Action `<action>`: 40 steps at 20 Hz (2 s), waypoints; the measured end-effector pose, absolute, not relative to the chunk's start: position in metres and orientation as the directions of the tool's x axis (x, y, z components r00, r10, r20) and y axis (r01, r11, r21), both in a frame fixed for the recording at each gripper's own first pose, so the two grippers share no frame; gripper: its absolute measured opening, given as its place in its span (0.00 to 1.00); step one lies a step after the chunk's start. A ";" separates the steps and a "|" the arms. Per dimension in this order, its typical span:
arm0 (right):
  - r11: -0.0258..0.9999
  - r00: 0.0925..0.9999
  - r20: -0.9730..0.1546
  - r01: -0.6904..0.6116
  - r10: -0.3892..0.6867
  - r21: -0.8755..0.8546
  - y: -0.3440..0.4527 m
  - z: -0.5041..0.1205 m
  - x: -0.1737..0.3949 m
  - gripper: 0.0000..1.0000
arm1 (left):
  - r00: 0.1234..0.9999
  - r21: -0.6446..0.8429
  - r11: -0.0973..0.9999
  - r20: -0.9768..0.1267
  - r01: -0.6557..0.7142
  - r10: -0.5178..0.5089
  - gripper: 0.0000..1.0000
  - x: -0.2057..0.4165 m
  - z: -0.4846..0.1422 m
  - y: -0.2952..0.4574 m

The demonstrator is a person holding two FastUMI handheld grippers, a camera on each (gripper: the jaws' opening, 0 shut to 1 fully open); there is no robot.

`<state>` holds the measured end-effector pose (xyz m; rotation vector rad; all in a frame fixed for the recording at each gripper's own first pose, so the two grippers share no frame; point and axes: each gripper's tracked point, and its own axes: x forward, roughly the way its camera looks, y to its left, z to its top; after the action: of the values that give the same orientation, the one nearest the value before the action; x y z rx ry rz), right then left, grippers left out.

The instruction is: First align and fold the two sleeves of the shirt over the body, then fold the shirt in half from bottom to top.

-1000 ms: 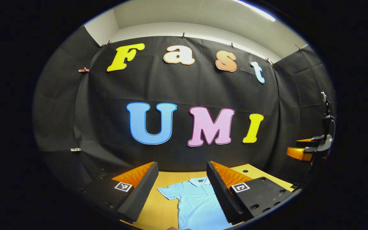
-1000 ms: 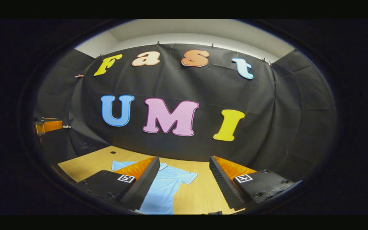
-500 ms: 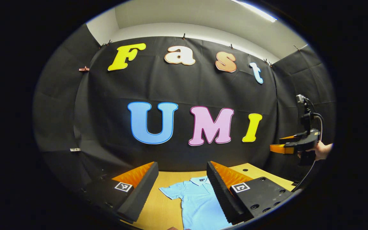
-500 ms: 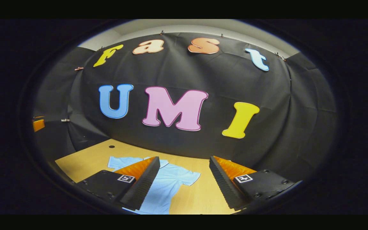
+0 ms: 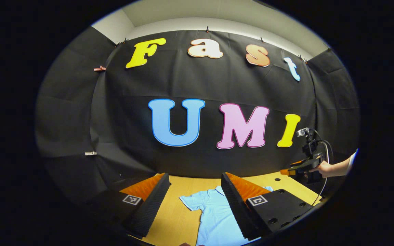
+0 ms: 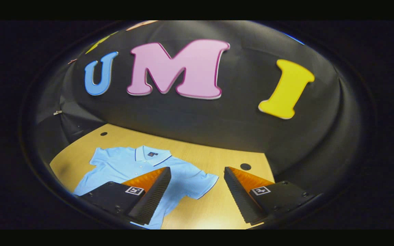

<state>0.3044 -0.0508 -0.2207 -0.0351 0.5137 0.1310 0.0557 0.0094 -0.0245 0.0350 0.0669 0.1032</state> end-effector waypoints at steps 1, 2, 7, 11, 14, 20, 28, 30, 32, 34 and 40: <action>0.992 0.842 -0.526 -0.128 0.120 0.022 -0.055 -0.246 0.321 0.97 | 0.989 0.035 0.993 -0.088 -0.113 0.116 0.97 0.066 -0.031 0.005; 0.992 0.818 -0.561 -0.122 0.125 0.043 -0.060 -0.273 0.336 0.97 | 0.985 0.036 0.991 -0.109 -0.132 0.135 0.97 0.077 -0.037 0.003; 0.990 0.707 -0.693 -0.098 0.138 0.097 -0.080 -0.385 0.374 0.98 | 0.961 0.055 0.977 -0.177 -0.206 0.212 0.97 0.111 -0.058 -0.019; 0.988 0.649 -0.747 -0.059 0.148 0.144 -0.081 -0.433 0.378 0.98 | 0.952 0.060 0.976 -0.217 -0.207 0.215 0.97 0.127 -0.071 -0.041; 0.990 0.639 -0.756 -0.070 0.140 0.125 -0.083 -0.439 0.377 0.66 | 0.955 0.077 0.979 -0.219 -0.187 0.199 0.97 0.133 -0.073 -0.052; 0.984 0.673 -0.724 -0.031 0.151 0.177 -0.069 -0.416 0.382 0.07 | 0.966 0.112 0.986 -0.211 -0.126 0.147 0.96 0.137 -0.070 -0.053; 0.918 0.681 -0.627 -0.186 0.378 0.351 0.046 -0.344 0.372 0.07 | 0.958 0.043 0.989 -0.244 -0.142 0.148 0.96 0.133 -0.083 -0.014; 0.924 0.653 -0.657 -0.213 0.377 0.318 0.063 -0.359 0.367 0.01 | 0.956 0.034 0.990 -0.258 -0.139 0.143 0.96 0.133 -0.092 -0.004; 0.921 0.621 -0.683 -0.208 0.385 0.330 0.079 -0.375 0.358 0.17 | 0.945 0.019 0.990 -0.294 -0.143 0.142 0.97 0.138 -0.111 0.010; 0.914 0.597 -0.697 -0.190 0.397 0.358 0.089 -0.385 0.351 0.48 | 0.928 -0.002 0.988 -0.341 -0.157 0.147 0.97 0.144 -0.133 0.025; 0.898 0.649 -0.628 -0.236 0.430 0.372 0.082 -0.341 0.331 0.96 | 0.896 -0.023 0.987 -0.423 -0.162 0.137 0.97 0.197 -0.180 0.064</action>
<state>0.3313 0.0825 -0.3411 0.2675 0.7780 0.3839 0.1971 0.0639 -0.1799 -0.0585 0.4343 0.1548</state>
